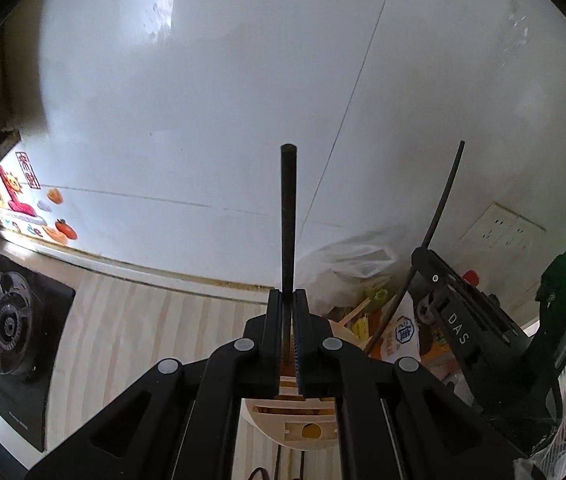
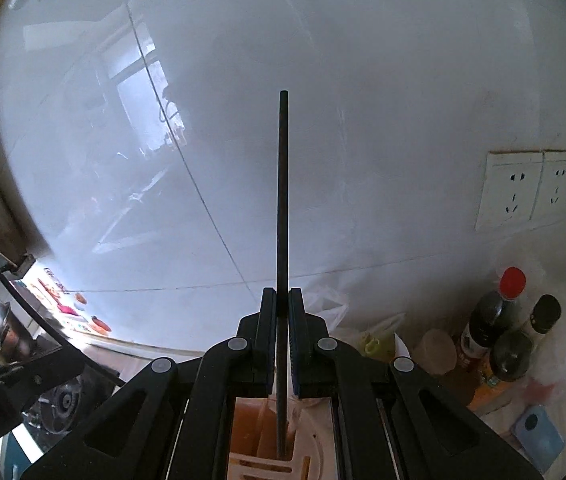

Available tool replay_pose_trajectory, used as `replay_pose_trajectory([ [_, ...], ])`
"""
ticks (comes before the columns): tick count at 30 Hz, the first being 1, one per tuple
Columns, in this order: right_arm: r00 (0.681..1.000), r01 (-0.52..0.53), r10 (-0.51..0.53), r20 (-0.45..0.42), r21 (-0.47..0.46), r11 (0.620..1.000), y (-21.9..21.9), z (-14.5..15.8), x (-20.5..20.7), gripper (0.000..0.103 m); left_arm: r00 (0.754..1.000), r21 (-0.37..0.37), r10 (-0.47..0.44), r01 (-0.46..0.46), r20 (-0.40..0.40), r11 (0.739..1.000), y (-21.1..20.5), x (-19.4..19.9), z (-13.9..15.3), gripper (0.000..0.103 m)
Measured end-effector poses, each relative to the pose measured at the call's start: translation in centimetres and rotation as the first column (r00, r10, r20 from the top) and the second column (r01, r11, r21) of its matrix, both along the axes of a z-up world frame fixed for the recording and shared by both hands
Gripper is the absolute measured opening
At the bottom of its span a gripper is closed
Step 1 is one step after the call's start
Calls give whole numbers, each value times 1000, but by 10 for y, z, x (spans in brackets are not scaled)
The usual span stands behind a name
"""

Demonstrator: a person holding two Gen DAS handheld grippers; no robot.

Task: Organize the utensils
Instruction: 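Carry both dark chopsticks over the holder and lower them inside, then open both tools to release the dark chopsticks into the holder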

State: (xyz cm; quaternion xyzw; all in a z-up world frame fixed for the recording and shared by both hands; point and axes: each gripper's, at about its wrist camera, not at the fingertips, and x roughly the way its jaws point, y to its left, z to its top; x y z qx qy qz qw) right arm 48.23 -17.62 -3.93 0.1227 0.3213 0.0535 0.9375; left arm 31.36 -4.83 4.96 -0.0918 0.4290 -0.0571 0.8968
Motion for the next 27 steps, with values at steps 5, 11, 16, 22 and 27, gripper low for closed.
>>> replay_pose_trajectory([
  [5,1000,-6,6,-12,-5,1000,1,-14,3,6,1000,8,-3,3,-25,1000,-2,4,-10,2],
  [11,999,-27,27,-27,-22,999,7,-25,1,6,999,5,-2,2,-53,1000,-5,3,-17,2],
  [16,998,-42,40,-40,-30,999,8,-28,-2,6,993,-15,-22,21,-120,1000,-4,5,-21,3],
  [22,986,-90,93,-139,31,995,-2,-34,-3,12,994,-7,-17,16,-109,1000,-3,-5,-6,12],
  [27,990,-71,79,-118,64,995,-23,-15,-27,52,998,5,43,-42,-48,999,10,-21,12,76],
])
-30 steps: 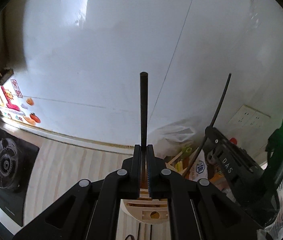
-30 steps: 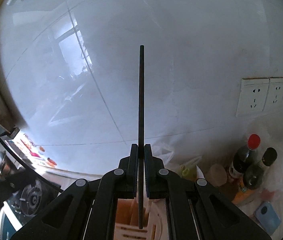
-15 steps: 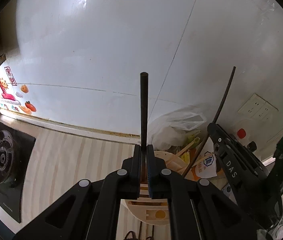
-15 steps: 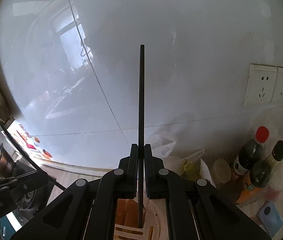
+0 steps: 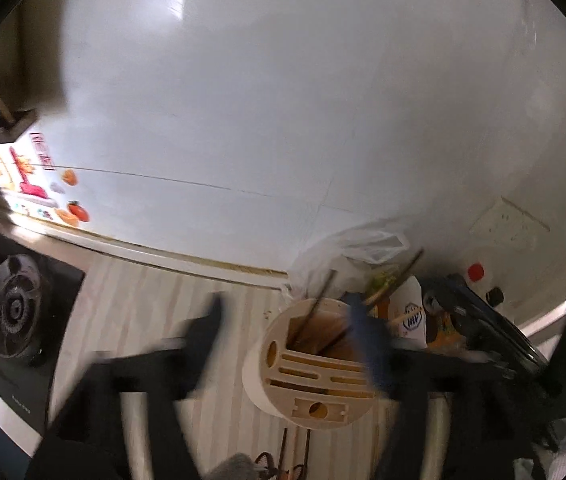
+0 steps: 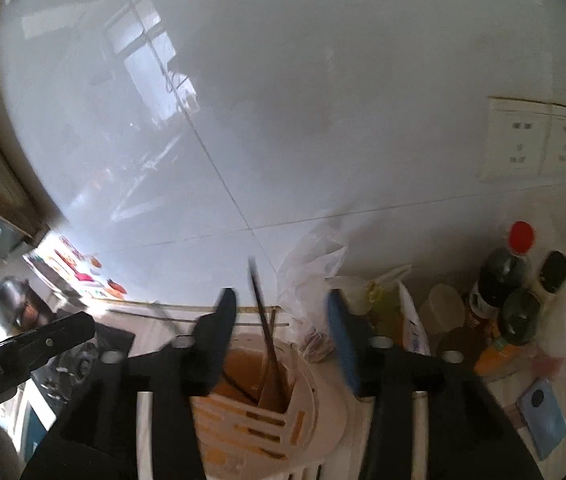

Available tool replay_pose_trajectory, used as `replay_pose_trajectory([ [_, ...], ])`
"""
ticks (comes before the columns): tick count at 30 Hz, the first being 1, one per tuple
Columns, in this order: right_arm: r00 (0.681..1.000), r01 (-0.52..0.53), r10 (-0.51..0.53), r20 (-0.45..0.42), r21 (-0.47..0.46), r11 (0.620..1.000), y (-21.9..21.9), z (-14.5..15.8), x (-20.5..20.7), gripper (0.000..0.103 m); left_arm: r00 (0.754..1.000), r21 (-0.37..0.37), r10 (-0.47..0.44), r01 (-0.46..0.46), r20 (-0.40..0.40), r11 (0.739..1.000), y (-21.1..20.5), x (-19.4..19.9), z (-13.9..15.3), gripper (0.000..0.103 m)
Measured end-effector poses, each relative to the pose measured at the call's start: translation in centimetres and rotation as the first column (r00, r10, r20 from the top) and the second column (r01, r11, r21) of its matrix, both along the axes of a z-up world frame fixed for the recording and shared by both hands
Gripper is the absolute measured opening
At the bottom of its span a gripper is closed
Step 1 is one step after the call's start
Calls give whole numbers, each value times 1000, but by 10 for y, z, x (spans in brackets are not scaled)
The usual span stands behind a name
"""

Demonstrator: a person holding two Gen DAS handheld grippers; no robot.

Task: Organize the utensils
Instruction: 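Open both tools to release the dark chopsticks into the holder, then grasp a dark chopstick with the left tool while the right tool grasps a light one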

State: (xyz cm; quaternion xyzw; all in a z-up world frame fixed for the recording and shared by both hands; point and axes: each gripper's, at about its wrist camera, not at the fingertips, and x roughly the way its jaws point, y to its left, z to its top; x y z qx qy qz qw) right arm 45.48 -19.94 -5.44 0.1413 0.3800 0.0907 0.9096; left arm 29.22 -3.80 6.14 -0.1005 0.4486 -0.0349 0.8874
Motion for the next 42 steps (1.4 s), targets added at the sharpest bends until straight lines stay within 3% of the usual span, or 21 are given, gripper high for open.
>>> replay_pose_trajectory([
  [2,1000,23,-23,7,14,1000,-12,10,-14,53,999,8,24,-24,34,1000,6,-11,4,78],
  [4,999,43,-43,11,22,999,-24,16,-28,61,997,44,50,-53,61,998,9,-23,3,101],
  [10,997,80,-81,17,15,997,-57,13,-83,93,998,128,48,-54,46,990,5,-54,-28,103],
  [12,995,97,-97,-1,-18,995,-63,3,-95,98,999,164,35,-37,15,986,-2,-63,-47,103],
  [18,978,127,-142,-153,-99,987,-82,-58,-117,98,990,237,-17,51,-143,970,-29,-83,-121,103],
  [20,961,120,-143,-235,-110,987,-88,-88,-123,89,977,264,-18,75,-212,961,-38,-89,-147,103],
  [22,936,98,-126,-329,-100,990,-93,-119,-127,62,964,262,-41,112,-263,959,-46,-96,-173,102],
  [23,922,87,-115,-369,-93,992,-95,-134,-128,53,958,262,-48,125,-283,957,-49,-98,-182,102],
  [24,912,79,-104,-397,-81,994,-97,-146,-130,42,950,251,-60,141,-306,958,-54,-100,-194,100],
  [27,873,50,-79,-481,-73,996,-96,-181,-136,26,914,216,-84,182,-396,959,-61,-103,-229,81],
  [29,852,29,-61,-519,-70,997,-93,-200,-143,24,885,180,-99,200,-455,963,-63,-104,-251,75],
  [31,837,21,-57,-544,-72,997,-93,-212,-147,24,857,163,-116,225,-502,961,-66,-104,-273,58],
  [35,798,-14,-47,-600,-97,995,-87,-239,-154,23,818,165,-136,271,-559,948,-71,-104,-302,37],
  [38,774,-33,-47,-631,-115,993,-84,-255,-154,23,831,169,-151,281,-535,945,-73,-105,-301,22],
  [39,767,-35,-53,-640,-124,992,-84,-259,-153,23,829,155,-156,278,-537,948,-73,-105,-301,7],
  [42,738,-49,-64,-672,-148,988,-81,-275,-153,23,835,170,-114,240,-538,956,-66,-104,-302,4],
])
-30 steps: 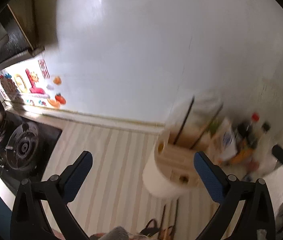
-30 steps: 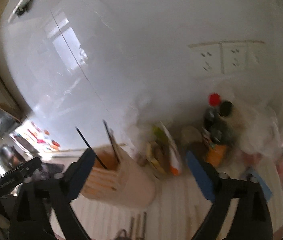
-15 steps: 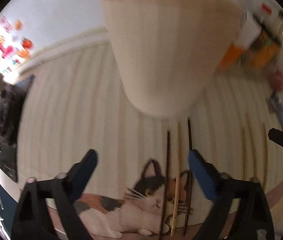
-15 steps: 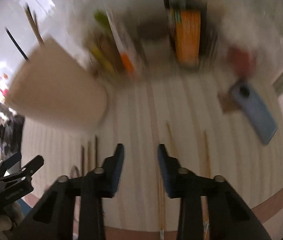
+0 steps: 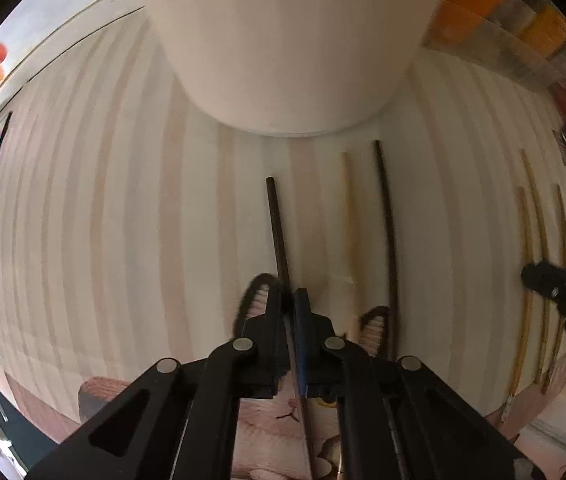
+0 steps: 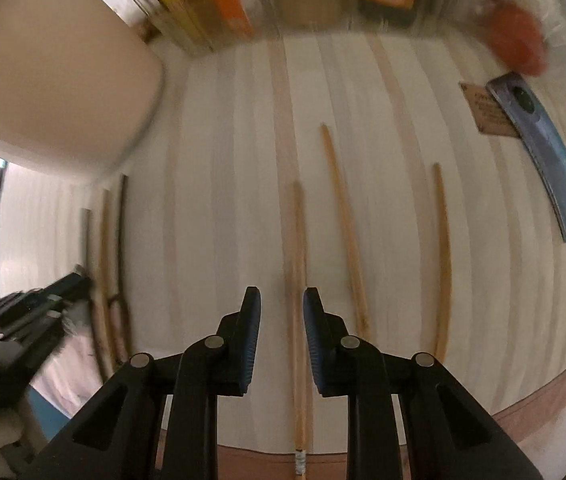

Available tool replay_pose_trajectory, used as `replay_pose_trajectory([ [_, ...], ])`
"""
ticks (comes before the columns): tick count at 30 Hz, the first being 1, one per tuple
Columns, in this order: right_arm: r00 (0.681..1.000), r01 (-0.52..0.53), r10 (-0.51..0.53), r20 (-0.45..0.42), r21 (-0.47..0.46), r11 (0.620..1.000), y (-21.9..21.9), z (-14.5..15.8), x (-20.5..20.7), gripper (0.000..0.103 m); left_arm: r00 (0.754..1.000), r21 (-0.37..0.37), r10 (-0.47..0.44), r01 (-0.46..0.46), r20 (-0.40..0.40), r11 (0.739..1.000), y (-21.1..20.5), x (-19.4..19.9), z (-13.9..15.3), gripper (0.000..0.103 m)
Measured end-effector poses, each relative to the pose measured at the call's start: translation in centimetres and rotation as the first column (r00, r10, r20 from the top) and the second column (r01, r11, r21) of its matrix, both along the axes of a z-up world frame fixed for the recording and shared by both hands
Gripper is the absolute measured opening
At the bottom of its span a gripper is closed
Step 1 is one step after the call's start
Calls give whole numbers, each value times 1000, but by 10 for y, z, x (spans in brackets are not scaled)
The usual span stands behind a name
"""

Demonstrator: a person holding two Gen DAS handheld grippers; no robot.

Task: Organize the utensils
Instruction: 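Grasp a dark chopstick with the left tool while the right tool grasps a light one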

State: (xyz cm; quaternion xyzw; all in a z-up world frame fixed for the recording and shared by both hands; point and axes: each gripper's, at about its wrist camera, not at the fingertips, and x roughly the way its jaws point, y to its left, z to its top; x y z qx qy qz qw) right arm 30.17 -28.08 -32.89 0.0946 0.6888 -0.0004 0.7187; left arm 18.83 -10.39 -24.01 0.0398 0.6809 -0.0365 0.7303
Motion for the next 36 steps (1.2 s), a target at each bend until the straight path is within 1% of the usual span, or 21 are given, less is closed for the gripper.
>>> replay_pose_trajectory([
  [2,1000,-15,14,-13,-28,1000,5,-6,0,22,999,4,49,-49,-6,999,14,0,0,4],
  [3,999,-28,28,-19,-47,999,8,-6,0,19,997,-2,70,-71,-12,998,21,1,0,4],
  [4,999,-38,37,-23,-69,997,11,-6,1,11,995,-10,97,-97,-19,995,29,0,0,4],
  [5,999,-40,38,-24,-75,996,13,-5,1,8,991,-19,129,-130,-29,991,38,-1,0,4],
  [7,998,-55,53,-28,-102,993,22,-3,2,8,985,-37,164,-166,-42,985,51,-4,0,3],
  [8,997,-68,66,-27,-71,995,27,-3,3,8,983,-49,175,-178,-49,983,55,-4,0,3],
  [10,995,-94,94,-30,-21,995,38,0,5,7,986,-55,158,-161,-53,985,60,-4,0,4],
  [14,986,-158,157,-49,-22,987,53,3,11,8,991,-77,117,-123,-71,989,65,-2,0,8],
  [15,985,-164,163,-61,-17,986,53,3,12,9,989,-93,118,-126,-88,988,69,-3,-1,8],
  [16,983,-171,170,-74,-6,985,52,4,14,12,987,-102,120,-131,-107,986,66,8,-3,8],
  [17,980,-176,176,-92,7,984,56,4,17,13,985,-112,121,-136,-127,984,69,7,-3,8],
  [19,976,-172,174,-134,21,985,47,2,22,19,981,-139,124,-144,-147,980,75,7,-5,8],
  [21,971,-188,189,-144,24,982,45,3,19,19,985,-130,114,-130,-127,983,75,-1,-3,8],
  [23,970,-201,201,-134,17,980,45,5,16,19,989,-95,102,-112,-105,989,71,-2,-2,8],
  [26,970,-213,209,-123,-20,977,49,8,13,19,991,-50,91,-96,-99,994,58,0,1,5],
  [28,967,-228,219,-134,-54,972,55,10,14,18,993,-26,84,-86,-88,996,53,2,1,4],
  [29,964,-237,226,-137,-68,969,74,11,6,18,993,-15,80,-82,-83,997,52,3,1,4],
  [30,963,-242,230,-139,-76,967,77,12,6,18,994,-9,80,-81,-79,997,41,1,3,4],
  [33,962,-248,234,-140,-93,964,93,10,16,18,993,-7,88,-88,-75,996,35,4,1,4],
  [36,963,-252,238,-130,-112,961,99,9,15,18,993,-7,89,-90,-71,996,30,0,2,4],
])
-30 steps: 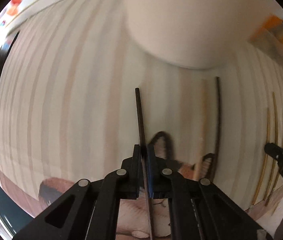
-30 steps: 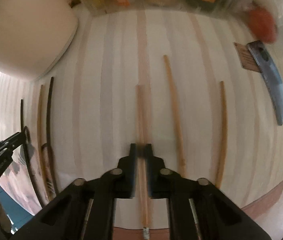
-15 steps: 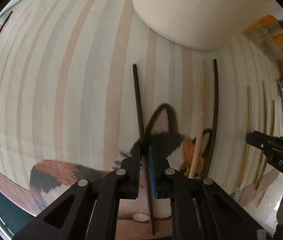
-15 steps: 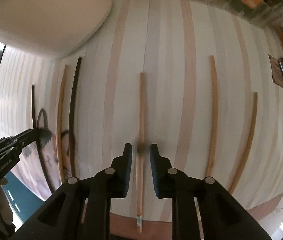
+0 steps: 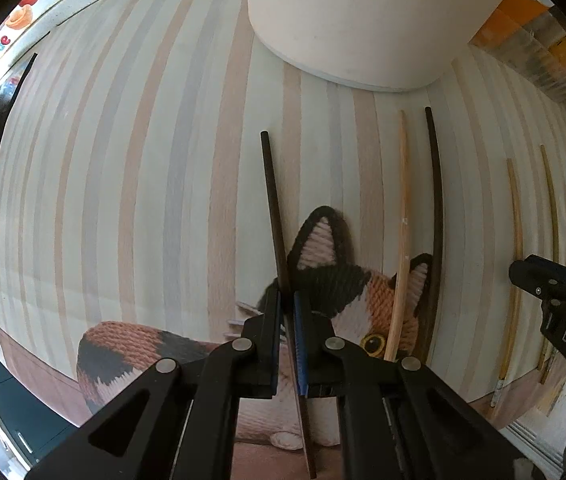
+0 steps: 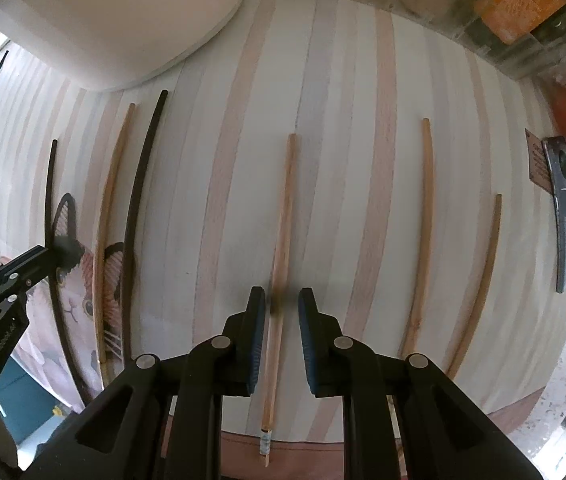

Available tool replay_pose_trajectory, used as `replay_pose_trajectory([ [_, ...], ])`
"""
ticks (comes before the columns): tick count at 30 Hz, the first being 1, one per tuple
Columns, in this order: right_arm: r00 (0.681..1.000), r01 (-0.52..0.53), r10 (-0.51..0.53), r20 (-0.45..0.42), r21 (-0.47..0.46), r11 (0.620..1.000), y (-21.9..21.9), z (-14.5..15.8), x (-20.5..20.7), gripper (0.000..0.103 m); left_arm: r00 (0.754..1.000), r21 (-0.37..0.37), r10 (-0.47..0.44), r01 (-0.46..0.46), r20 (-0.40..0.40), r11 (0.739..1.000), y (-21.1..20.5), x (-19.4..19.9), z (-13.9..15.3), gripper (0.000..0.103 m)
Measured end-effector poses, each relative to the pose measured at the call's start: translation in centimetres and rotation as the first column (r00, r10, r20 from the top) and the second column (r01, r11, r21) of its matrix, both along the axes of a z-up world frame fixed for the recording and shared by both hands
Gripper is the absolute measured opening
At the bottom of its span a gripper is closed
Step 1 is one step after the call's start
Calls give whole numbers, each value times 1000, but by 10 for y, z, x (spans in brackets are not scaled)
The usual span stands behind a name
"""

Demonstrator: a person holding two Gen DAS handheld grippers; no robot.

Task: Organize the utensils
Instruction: 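Grasp a dark chopstick with the left tool while the right tool grasps a light one, then lift both held chopsticks and carry them over the cream holder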

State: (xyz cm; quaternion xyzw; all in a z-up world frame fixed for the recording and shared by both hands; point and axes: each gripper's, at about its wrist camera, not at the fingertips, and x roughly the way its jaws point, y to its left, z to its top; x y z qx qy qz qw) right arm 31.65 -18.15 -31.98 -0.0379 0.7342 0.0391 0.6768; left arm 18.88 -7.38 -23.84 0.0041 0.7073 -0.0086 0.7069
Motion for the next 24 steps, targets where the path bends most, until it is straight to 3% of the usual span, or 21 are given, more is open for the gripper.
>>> replay_pose_trajectory([
  [3,1000,-2,2,21,-10,1000,2,-8,-9,18,1000,7,-16,16,14,1000,1,-14,-4,3],
  [6,999,19,-19,47,-13,1000,-4,-10,-16,7,996,39,-75,73,48,997,-17,-22,-3,3],
  [17,1000,5,-5,7,-16,1000,-1,-15,-10,8,995,41,-99,98,27,994,-28,-10,2,3],
  [24,1000,1,-1,-6,-16,1000,-2,-19,1,9,994,46,-111,111,18,993,-26,-8,-10,3],
])
